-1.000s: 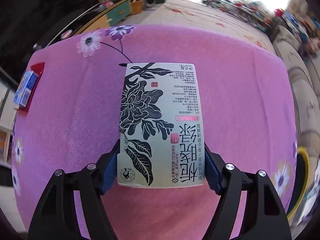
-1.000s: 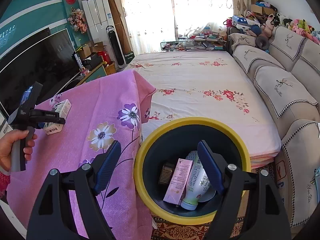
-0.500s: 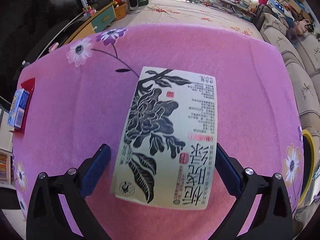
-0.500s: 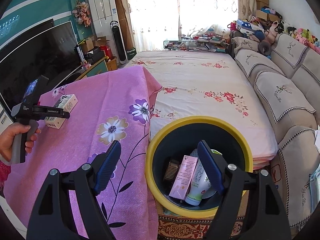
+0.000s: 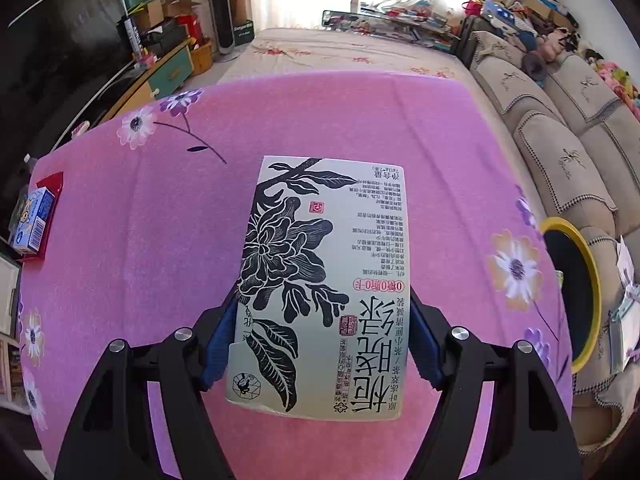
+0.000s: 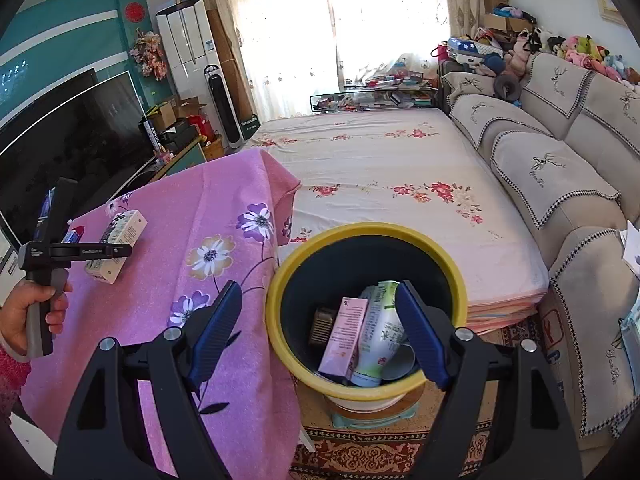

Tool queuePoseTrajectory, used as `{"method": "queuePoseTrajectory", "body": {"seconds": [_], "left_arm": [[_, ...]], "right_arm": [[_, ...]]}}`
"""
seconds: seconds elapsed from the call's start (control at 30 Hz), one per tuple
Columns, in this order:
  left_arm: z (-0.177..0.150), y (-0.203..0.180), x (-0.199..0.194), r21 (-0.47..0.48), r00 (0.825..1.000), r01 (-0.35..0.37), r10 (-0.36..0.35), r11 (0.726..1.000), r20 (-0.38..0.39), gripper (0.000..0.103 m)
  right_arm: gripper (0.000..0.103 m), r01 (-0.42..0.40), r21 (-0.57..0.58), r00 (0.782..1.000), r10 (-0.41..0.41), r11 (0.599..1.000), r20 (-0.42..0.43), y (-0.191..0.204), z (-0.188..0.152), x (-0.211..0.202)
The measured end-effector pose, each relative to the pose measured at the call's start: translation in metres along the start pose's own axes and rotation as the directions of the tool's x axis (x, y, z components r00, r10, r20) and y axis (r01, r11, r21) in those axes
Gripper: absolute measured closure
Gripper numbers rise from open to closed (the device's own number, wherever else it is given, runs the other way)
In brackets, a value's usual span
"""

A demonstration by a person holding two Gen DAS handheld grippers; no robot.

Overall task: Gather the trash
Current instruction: 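Carry the tea carton over the bin and open the left gripper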

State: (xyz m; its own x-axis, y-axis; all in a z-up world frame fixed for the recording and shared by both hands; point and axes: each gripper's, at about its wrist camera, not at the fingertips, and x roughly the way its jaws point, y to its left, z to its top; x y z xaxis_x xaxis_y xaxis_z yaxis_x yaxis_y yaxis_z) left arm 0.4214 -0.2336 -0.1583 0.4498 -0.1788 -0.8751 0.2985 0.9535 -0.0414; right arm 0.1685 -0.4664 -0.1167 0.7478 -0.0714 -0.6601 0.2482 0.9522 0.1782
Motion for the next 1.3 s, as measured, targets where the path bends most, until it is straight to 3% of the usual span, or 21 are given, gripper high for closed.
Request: {"method": "queuePoseTrajectory", "body": {"seconds": [0.13,0.37,0.6,0.8,1.0,1.1,1.2,1.3], "left_arm": [[-0.027,-0.046,-0.036,0.105,0.997,0.002,-0.01,0.994,0.075,0.03],[-0.041,-0.139,-0.064,0.264,0.988,0.116,-0.138,0.958,0.066,0.03],[-0.035,-0.233,-0.054,0.359,0.978,0.185,-0.206,0.915,0.021,0.03],[-0.016,-0.299,-0.023,0.398,0.969,0.235,-0.248,0.887,-0.02,0.03],[-0.006,-0.331,0.022,0.407,0.969,0.242,-0.237,0.881,-0.063,0.029],[-0.006,-0.337,0.036,0.426,0.975,0.22,-0.211,0.878,-0.069,0.013],[-0.008,-0.322,0.032,0.382,0.97,0.244,-0.232,0.891,-0.077,0.013],[-0.018,-0.295,-0.001,0.368,0.966,0.24,-0.259,0.898,0.0,0.013]], "right_arm": [[0.029,0.024,0.034,1.0,-0.024,0.999,0.014,-0.02,-0.013,-0.019],[0.029,0.06,0.085,0.997,-0.065,0.995,0.047,-0.052,-0.03,-0.048],[0.028,0.099,0.126,0.993,-0.107,0.987,0.058,-0.084,-0.046,-0.068],[0.028,0.127,0.164,0.989,-0.138,0.978,0.054,-0.103,-0.055,-0.076],[0.029,0.127,0.174,0.99,-0.136,0.976,0.041,-0.105,-0.059,-0.074],[0.029,0.121,0.171,0.991,-0.128,0.978,0.034,-0.103,-0.058,-0.07],[0.029,0.112,0.157,0.992,-0.119,0.981,0.036,-0.094,-0.056,-0.07],[0.028,0.096,0.143,0.994,-0.103,0.985,0.041,-0.086,-0.055,-0.071]]}}
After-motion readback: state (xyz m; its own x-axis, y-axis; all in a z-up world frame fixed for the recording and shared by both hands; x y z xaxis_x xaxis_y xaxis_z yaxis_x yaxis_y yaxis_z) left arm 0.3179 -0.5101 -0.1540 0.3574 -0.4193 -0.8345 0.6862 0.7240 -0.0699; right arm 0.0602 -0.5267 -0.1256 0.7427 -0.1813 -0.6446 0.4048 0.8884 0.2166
